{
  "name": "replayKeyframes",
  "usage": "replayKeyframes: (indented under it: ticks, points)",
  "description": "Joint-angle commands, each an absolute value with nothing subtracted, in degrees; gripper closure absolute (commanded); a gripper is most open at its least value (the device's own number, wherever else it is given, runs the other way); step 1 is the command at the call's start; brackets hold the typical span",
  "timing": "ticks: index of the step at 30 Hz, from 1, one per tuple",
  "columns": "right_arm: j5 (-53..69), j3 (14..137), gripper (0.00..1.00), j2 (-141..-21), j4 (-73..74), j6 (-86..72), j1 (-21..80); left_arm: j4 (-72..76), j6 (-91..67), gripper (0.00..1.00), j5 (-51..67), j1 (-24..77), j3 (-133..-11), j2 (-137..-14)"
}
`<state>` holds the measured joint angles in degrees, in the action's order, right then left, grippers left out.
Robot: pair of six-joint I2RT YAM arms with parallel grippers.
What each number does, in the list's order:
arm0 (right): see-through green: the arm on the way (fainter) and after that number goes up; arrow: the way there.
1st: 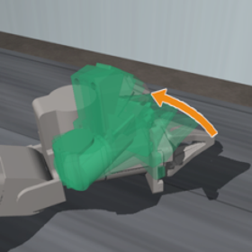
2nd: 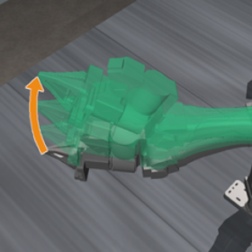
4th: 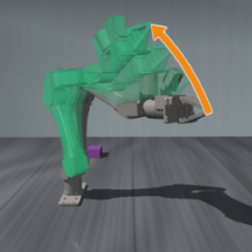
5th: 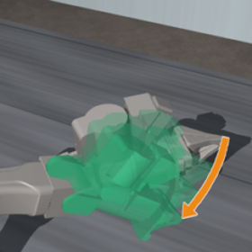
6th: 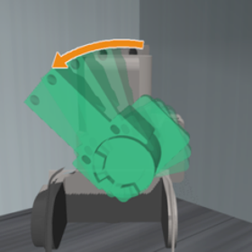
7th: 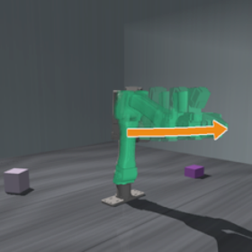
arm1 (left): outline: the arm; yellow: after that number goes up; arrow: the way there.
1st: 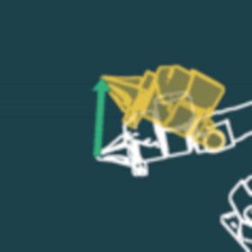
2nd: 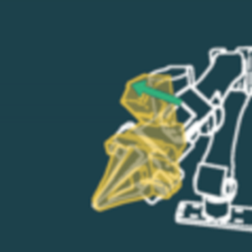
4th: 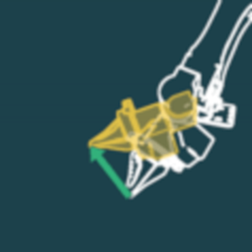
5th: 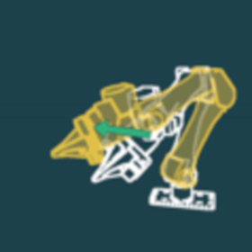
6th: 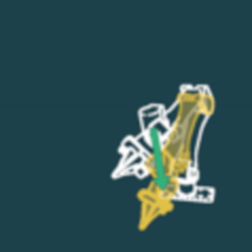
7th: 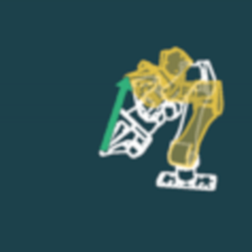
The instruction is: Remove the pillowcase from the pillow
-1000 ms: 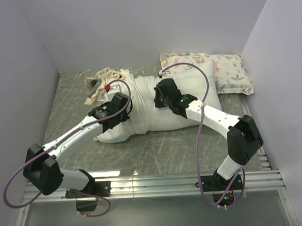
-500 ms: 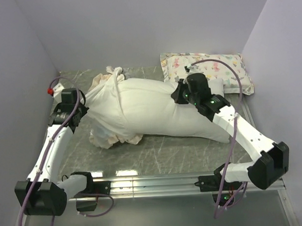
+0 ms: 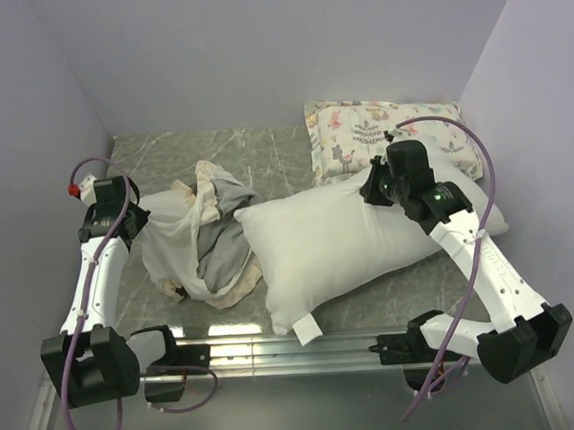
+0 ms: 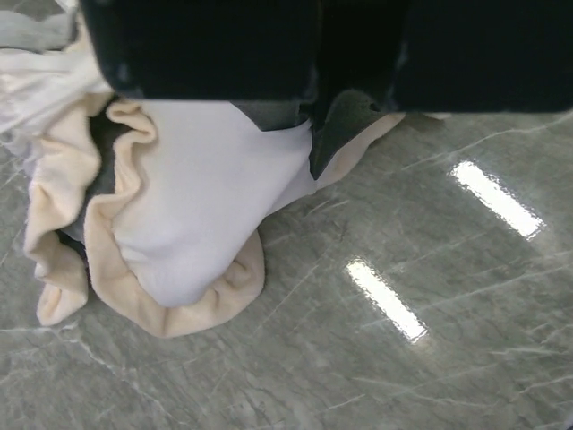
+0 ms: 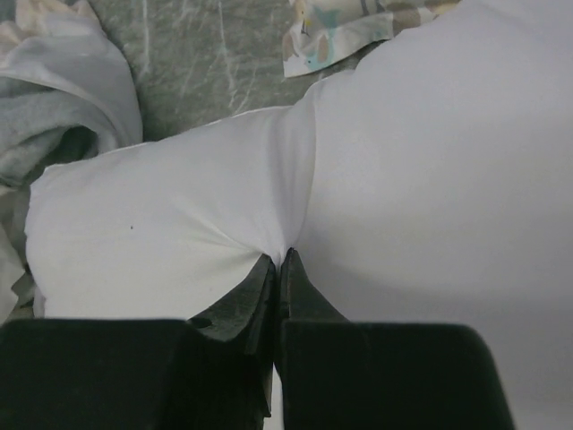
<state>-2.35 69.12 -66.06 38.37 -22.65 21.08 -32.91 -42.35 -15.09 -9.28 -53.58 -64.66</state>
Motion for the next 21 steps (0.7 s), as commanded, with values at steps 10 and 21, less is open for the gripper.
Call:
replayKeyframes:
  ticks: [10,21]
  points:
    - [-4.93,87.52,1.0,-61.61,35.07,-22.67,20.48,-30.32,-44.65,1.0,-8.62,-19.06,-55.19,-65.13]
    - [1.39,88.97,1.0,-67.23,34.02,-22.15,20.74,-31.82,-43.15,0.99,-5.98,-27.07,-57.66,-60.03]
